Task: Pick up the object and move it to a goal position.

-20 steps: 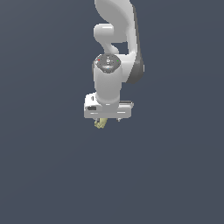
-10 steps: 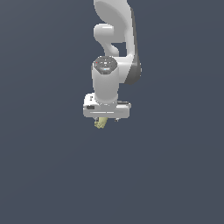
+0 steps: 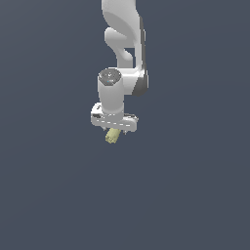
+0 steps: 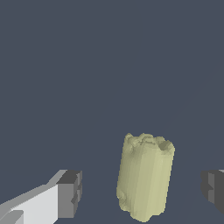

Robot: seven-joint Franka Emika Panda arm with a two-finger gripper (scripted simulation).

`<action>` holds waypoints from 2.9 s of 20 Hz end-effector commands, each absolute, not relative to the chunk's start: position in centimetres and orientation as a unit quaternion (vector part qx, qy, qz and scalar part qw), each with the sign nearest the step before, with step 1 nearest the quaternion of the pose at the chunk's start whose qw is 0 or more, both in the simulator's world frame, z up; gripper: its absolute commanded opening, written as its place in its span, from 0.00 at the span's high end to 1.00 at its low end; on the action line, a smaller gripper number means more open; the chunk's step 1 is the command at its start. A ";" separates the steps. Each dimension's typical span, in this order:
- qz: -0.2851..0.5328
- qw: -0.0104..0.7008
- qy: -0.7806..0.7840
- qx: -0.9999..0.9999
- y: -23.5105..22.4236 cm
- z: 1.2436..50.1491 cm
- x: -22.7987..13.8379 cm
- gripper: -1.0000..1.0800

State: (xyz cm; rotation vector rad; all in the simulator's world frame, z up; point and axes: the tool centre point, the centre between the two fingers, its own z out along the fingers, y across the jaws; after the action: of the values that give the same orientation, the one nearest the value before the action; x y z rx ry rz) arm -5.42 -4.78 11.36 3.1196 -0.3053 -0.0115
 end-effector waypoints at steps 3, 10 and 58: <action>-0.002 0.001 -0.138 0.990 -5.7 10.0 -7.3 0.04; 0.000 0.000 -0.167 0.986 -6.4 9.0 -8.8 0.04; 0.001 0.000 -0.169 0.986 -1.9 8.8 -10.0 1.00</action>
State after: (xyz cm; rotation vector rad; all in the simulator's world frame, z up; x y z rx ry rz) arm -9.81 -2.77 7.87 3.0963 -0.5314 0.0002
